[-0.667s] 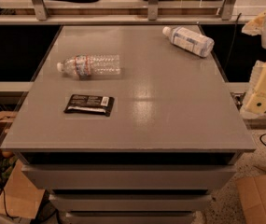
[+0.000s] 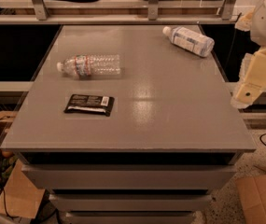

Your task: Place blue plastic bottle upright

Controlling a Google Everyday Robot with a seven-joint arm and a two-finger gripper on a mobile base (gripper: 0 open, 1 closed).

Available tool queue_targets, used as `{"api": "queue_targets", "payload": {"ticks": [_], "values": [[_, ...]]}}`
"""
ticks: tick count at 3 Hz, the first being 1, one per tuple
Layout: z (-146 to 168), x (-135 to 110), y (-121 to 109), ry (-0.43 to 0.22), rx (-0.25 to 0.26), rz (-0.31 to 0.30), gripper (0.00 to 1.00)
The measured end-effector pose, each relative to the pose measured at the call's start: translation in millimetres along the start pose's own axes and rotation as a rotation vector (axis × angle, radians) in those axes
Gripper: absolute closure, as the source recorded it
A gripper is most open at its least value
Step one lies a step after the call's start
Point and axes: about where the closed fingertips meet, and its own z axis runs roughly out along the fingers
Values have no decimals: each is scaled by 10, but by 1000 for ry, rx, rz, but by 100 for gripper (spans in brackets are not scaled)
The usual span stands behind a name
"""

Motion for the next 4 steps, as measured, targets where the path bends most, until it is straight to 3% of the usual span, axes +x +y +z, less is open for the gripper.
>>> {"api": "queue_targets", "payload": {"ticks": [1, 2, 3, 4], "values": [[212, -106, -366, 27, 10, 25, 0], [430, -239, -803, 49, 32, 89, 0], [729, -361, -1330, 53, 42, 209, 0], [735, -362, -1326, 54, 42, 207, 0]]}}
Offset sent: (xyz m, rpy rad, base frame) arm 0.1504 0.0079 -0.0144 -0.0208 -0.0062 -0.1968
